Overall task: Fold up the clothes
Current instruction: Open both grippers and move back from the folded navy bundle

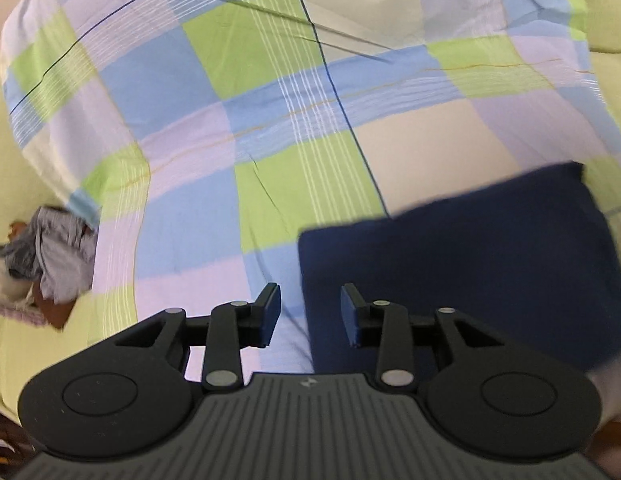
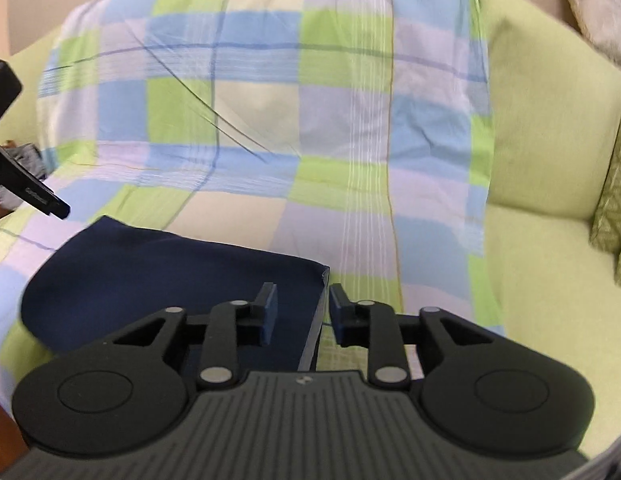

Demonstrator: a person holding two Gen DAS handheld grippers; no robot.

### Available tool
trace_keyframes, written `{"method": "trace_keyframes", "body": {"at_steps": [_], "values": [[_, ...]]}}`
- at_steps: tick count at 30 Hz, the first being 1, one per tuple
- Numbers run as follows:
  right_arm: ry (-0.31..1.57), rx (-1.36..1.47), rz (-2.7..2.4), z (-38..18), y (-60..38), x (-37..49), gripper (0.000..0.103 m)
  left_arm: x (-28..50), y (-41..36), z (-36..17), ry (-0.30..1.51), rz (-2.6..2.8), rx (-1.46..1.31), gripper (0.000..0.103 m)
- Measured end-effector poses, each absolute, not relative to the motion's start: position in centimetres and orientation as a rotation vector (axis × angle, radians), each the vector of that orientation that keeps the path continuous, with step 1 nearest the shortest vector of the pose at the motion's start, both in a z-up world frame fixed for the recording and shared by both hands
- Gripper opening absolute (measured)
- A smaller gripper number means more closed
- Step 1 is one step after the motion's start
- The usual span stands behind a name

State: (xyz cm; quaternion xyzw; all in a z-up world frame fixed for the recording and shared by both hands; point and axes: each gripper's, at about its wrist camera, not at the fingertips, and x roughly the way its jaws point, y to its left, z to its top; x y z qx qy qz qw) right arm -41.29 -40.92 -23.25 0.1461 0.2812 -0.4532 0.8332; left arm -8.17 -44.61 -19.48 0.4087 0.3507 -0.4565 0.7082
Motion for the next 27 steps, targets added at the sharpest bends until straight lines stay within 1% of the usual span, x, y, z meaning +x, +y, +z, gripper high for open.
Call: {"method": "trace_keyframes", "body": {"at_steps": [2, 3, 5, 10, 15, 17, 22, 27], "values": [[0.596, 0.305, -0.956, -22.7, -39.5, -41.9, 0.031, -10.0, -42.5, -18.8, 0.803, -1.004, 0.903, 0.046], [0.595, 0.312, -0.952, -22.5, -38.6, -42.2, 0.036, -10.9, -40.8, -18.8, 0.835, -0.995, 0.893, 0.048], [0.6, 0.332, -0.955, -22.5, -37.3, -42.8, 0.04, -12.0, -38.6, -19.3, 0.883, -0.977, 0.884, 0.05], [0.641, 0.388, -0.946, -24.5, -34.5, -43.8, 0.04, -14.1, -32.8, -22.0, 1.031, -0.932, 0.848, 0.05], [0.674, 0.371, -0.93, -26.4, -32.9, -44.0, 0.04, -14.5, -30.5, -23.5, 1.057, -0.908, 0.841, 0.05], [0.701, 0.329, -0.921, -27.3, -32.2, -43.8, 0.04, -14.9, -30.3, -23.8, 1.037, -0.932, 0.854, 0.05], [0.745, 0.229, -0.89, -28.9, -31.1, -43.0, 0.04, -15.8, -31.1, -24.5, 0.843, -1.027, 0.984, 0.05], [0.77, 0.159, -0.857, -29.8, -31.0, -41.5, 0.04, -14.7, -33.0, -24.1, 0.753, -1.112, 0.967, 0.051]]}}
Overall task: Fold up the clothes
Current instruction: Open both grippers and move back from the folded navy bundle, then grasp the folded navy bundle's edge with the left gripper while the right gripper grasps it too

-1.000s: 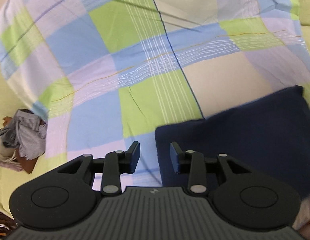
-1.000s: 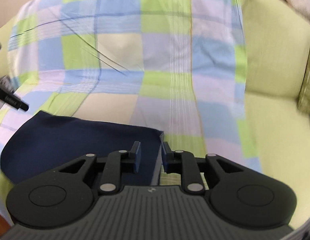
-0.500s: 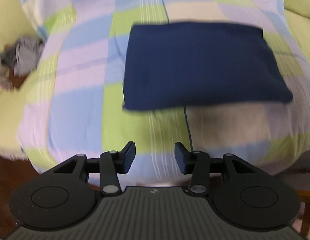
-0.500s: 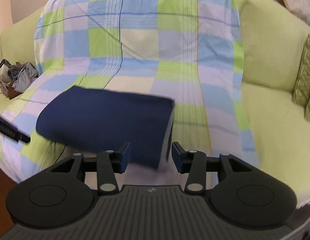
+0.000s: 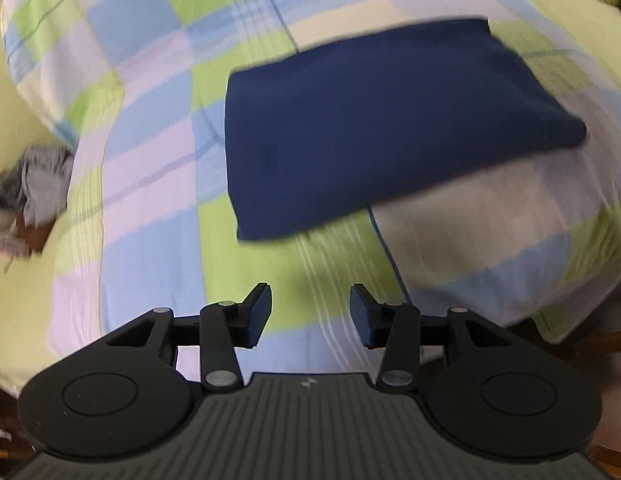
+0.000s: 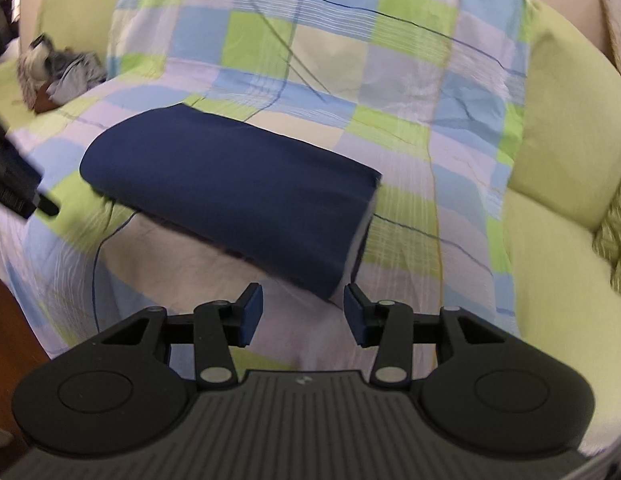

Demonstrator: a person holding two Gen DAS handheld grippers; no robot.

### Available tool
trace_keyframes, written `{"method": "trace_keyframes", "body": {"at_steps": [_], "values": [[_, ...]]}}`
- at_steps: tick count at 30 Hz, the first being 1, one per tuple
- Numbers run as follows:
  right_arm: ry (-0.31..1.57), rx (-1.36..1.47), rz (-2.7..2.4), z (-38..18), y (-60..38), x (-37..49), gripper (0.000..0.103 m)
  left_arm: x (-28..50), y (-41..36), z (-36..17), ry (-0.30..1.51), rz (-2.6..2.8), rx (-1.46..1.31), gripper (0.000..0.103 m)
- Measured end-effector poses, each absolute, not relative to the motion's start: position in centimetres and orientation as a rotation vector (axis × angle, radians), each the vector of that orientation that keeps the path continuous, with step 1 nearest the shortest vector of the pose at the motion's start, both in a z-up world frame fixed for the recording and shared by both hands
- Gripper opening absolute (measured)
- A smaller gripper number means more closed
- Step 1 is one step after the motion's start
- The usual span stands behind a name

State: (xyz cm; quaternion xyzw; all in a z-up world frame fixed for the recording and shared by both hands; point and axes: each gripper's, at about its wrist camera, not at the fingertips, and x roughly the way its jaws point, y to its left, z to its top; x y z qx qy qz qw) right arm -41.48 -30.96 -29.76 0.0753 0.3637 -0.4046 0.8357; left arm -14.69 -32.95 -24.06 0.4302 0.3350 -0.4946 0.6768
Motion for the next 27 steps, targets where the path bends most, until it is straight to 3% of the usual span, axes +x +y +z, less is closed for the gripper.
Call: {"method": "trace_keyframes", "body": {"at_steps": [3, 5, 8, 13, 15, 20, 24, 27], "values": [[0.777, 0.189, -0.858, -30.3, -31.2, -40.7, 0.04, -13.8, -34.8, -24.4, 0.692, -1.159, 0.96, 0.052], [0.775, 0.203, -0.857, -30.5, -31.2, -40.4, 0.04, -13.1, -36.2, -25.4, 0.664, -1.177, 0.968, 0.059], [0.789, 0.204, -0.853, -31.0, -31.2, -39.2, 0.04, -11.1, -38.2, -27.9, 0.74, -1.193, 0.988, 0.06], [0.82, 0.033, -0.793, -31.3, -30.2, -35.5, 0.045, -9.6, -35.3, -25.5, 0.745, -1.268, 1.012, 0.06], [0.818, -0.101, -0.725, -31.3, -29.2, -33.1, 0.054, -7.9, -33.7, -25.4, 0.827, -1.249, 1.011, 0.062], [0.805, -0.449, -0.514, -33.7, -26.6, -25.8, 0.056, -2.9, -31.9, -26.7, 1.047, -1.141, 0.963, 0.062], [0.783, -0.704, -0.436, -36.5, -24.7, -21.1, 0.066, 1.9, -32.4, -27.2, 1.225, -1.065, 0.76, 0.062], [0.763, -0.847, -0.411, -38.5, -23.7, -18.5, 0.067, 3.8, -33.4, -27.5, 1.287, -1.064, 0.674, 0.062]]}}
